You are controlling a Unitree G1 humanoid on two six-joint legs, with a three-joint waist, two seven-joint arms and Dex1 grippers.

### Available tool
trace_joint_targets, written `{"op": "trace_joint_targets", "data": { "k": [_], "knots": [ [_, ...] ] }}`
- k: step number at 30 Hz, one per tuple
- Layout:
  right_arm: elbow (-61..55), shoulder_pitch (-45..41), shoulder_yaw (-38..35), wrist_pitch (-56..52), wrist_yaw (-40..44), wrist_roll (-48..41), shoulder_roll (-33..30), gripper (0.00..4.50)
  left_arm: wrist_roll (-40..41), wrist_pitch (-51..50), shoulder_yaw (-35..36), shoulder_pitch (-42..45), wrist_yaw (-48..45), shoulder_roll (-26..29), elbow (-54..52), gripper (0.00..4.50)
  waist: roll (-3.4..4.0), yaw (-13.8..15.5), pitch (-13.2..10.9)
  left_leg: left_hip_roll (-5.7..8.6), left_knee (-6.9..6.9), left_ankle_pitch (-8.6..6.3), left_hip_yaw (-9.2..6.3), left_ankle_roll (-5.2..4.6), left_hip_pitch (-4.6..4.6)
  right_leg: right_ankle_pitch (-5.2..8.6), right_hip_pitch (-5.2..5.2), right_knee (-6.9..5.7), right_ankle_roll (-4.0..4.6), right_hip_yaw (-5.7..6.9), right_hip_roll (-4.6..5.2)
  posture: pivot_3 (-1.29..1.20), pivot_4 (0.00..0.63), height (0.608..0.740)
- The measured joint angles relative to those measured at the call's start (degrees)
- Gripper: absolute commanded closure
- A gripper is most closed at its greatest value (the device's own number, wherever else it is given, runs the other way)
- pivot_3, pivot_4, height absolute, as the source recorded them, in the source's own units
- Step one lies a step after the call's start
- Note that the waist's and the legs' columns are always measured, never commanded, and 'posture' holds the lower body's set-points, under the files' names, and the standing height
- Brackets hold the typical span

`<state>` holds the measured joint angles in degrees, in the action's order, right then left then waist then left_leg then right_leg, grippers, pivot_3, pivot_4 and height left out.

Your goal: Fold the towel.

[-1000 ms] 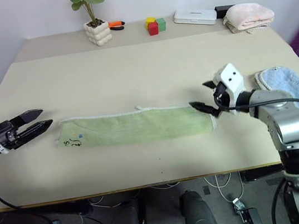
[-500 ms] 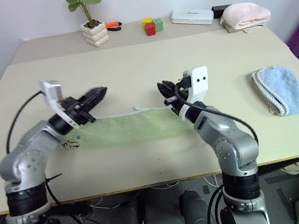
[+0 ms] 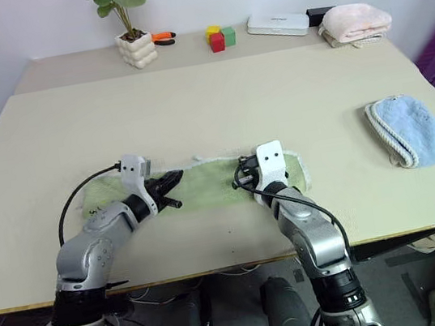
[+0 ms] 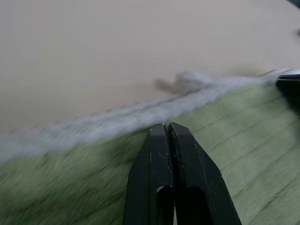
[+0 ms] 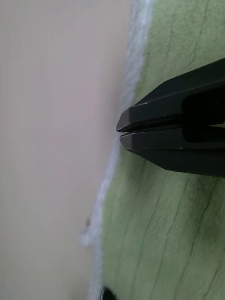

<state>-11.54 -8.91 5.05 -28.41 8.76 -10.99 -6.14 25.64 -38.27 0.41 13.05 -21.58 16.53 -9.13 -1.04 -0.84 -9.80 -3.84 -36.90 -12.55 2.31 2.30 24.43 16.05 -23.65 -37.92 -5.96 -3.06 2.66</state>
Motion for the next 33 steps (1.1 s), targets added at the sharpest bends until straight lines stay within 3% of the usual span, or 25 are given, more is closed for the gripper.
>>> {"op": "trace_joint_targets", "data": {
  "k": [11, 33],
  "knots": [
    [3.01, 1.32, -3.23, 5.37, 2.5, 1.69, -3.79, 4.48, -2.49, 12.52, 4.17, -4.55, -4.75, 7.14, 4.56, 4.44, -0.04, -0.34, 0.11, -0.02, 0.22, 0.0, 0.01, 0.0, -0.14, 0.02, 0.01, 0.04, 0.05, -0.01, -0.01, 0.0, 0.15, 0.74],
    [4.83, 0.1, -3.0, 5.82, 4.13, 2.27, -3.05, 4.48, -2.36, 17.27, 12.62, -6.29, -10.65, 14.77, 11.44, 4.44, -0.13, -0.58, 0.19, -0.02, 0.73, 0.0, 0.11, 0.01, -0.44, 0.02, 0.13, 0.41, 0.11, -0.07, 0.0, 0.0, 0.15, 0.74]
  ]
}}
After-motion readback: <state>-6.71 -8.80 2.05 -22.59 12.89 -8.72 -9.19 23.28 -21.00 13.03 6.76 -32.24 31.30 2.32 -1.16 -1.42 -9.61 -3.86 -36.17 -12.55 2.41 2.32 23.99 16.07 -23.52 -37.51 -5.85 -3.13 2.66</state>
